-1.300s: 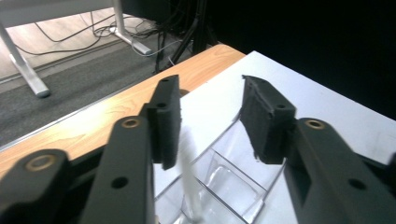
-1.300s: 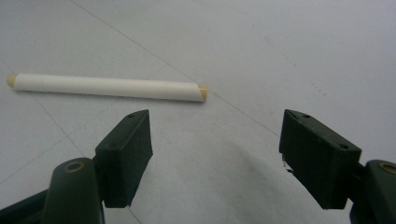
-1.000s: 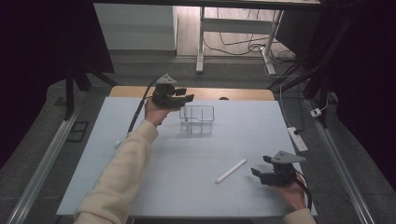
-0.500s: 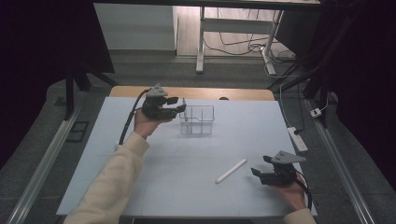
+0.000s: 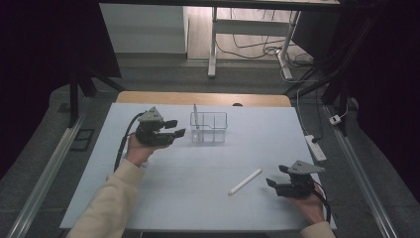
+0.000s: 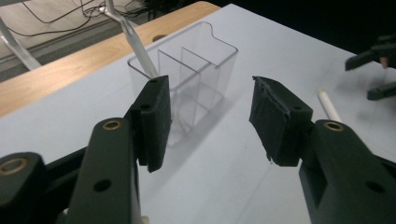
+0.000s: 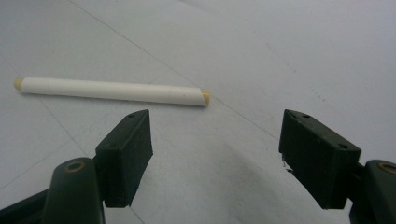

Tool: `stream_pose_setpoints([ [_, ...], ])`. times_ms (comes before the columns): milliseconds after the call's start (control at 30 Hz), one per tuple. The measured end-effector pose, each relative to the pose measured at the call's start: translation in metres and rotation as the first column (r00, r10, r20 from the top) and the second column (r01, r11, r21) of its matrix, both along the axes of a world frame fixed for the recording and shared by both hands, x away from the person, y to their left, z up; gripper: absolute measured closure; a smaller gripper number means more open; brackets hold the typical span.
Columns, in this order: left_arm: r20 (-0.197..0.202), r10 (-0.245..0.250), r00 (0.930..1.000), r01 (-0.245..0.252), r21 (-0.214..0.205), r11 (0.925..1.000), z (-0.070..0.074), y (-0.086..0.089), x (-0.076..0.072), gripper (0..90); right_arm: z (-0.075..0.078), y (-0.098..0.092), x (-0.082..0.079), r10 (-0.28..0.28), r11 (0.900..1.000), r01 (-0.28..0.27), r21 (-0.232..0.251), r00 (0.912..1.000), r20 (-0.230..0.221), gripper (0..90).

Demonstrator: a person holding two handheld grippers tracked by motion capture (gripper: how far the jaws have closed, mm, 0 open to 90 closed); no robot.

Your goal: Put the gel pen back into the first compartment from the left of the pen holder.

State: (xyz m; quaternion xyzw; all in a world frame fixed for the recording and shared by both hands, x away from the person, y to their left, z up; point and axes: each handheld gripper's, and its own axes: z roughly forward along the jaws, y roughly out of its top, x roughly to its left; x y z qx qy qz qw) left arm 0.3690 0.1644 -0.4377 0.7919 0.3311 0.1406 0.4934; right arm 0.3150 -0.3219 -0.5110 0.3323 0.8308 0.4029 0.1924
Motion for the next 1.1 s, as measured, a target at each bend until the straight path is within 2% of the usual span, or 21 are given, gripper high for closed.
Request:
stream_pose_setpoints([
  [233,0.009,-0.020,0.9997,0.020,0.047,0.9987,-0.005,0.007,-0.027,47.1,0.001,0.000,0.000,0.004,1.0000,-0.004,0.004,1.0000,0.002,25.1],
  [367,0.000,-0.022,0.9998,0.022,0.048,0.9986,-0.009,0.014,-0.042,46.3,0.002,0.000,-0.001,0.007,1.0000,-0.007,0.005,1.0000,0.006,25.1],
  [500,-0.008,-0.022,0.9997,0.022,0.073,0.9971,-0.015,0.021,-0.059,45.4,0.003,0.000,-0.001,0.016,0.9997,-0.016,0.017,0.9999,0.001,28.0],
  [600,-0.015,-0.012,0.9998,0.013,0.073,0.9973,-0.021,0.027,-0.069,45.3,0.006,-0.002,-0.001,0.022,0.9995,-0.022,0.022,0.9997,0.008,28.2],
  [667,-0.012,-0.005,0.9999,0.006,0.093,0.9957,-0.024,0.029,-0.075,45.3,0.007,-0.002,-0.001,0.023,0.9994,-0.023,0.026,0.9997,0.007,28.4],
  [867,-0.027,0.004,0.9996,0.000,0.119,0.9928,-0.035,0.036,-0.087,44.6,0.008,-0.001,-0.002,0.033,0.9994,-0.033,0.012,0.9994,0.014,28.4],
  [1100,-0.040,0.023,0.9989,-0.018,0.128,0.9917,-0.046,0.045,-0.099,43.5,0.010,0.000,-0.004,0.044,0.9990,-0.043,-0.009,0.9988,0.024,28.4],
])
